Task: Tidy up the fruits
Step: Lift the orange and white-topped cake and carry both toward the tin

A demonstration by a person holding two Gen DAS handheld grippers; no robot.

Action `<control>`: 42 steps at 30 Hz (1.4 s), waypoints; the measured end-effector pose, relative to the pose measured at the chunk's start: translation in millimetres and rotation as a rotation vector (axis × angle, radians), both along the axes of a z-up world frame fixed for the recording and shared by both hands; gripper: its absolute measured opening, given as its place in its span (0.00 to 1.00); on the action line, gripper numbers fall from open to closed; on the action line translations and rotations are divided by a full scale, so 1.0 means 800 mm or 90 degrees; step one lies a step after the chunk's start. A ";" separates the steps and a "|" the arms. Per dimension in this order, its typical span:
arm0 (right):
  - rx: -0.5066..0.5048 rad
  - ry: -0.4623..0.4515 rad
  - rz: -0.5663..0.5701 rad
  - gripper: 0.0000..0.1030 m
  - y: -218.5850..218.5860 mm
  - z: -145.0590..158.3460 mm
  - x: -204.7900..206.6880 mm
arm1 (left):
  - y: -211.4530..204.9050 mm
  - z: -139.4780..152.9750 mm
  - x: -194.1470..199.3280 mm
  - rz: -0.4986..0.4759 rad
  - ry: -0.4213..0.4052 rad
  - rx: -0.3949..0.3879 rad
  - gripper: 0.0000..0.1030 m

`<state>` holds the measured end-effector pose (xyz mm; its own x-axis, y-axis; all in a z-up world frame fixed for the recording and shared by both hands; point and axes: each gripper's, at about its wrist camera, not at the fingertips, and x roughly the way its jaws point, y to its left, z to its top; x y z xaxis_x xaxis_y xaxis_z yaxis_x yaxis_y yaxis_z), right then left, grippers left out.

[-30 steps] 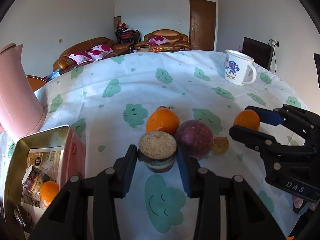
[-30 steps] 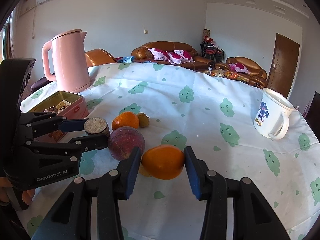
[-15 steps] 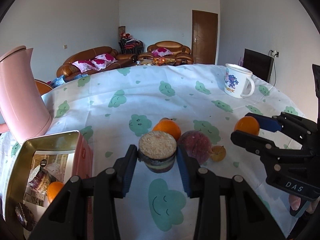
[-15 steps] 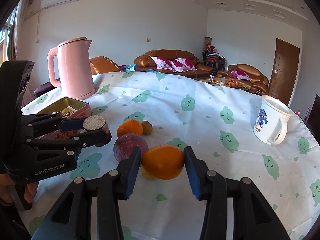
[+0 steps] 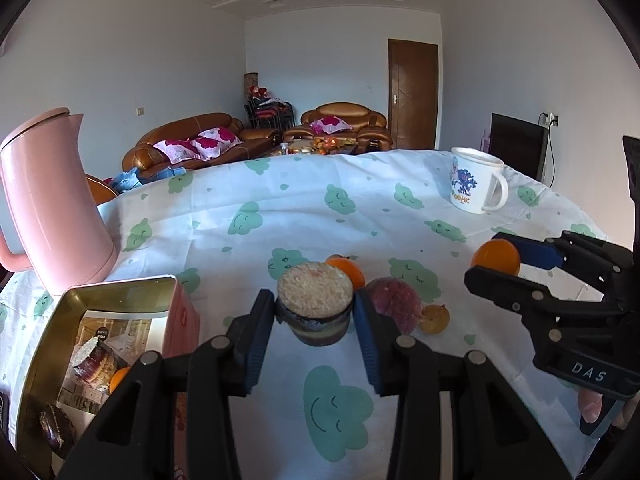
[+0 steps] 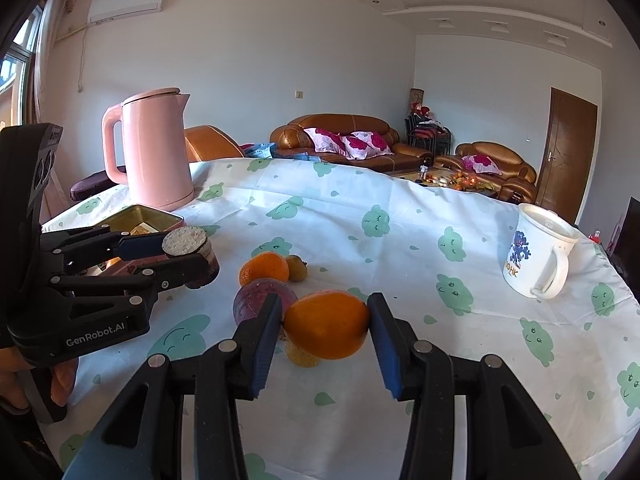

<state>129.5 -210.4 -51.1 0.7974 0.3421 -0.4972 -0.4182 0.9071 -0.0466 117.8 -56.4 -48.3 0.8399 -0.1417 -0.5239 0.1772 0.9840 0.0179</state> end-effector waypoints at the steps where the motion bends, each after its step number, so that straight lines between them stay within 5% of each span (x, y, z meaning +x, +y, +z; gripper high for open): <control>1: 0.000 -0.002 0.000 0.45 0.000 0.000 -0.001 | 0.000 0.001 -0.001 0.001 -0.003 0.000 0.41; 42: 0.035 -0.090 -0.007 0.45 -0.015 0.014 -0.029 | 0.003 0.016 -0.037 0.030 -0.093 0.006 0.41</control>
<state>106.0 -222.5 -40.2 0.8619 0.3573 -0.3599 -0.4016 0.9142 -0.0541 88.5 -54.3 -35.5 0.9130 -0.0968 -0.3963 0.1264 0.9908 0.0492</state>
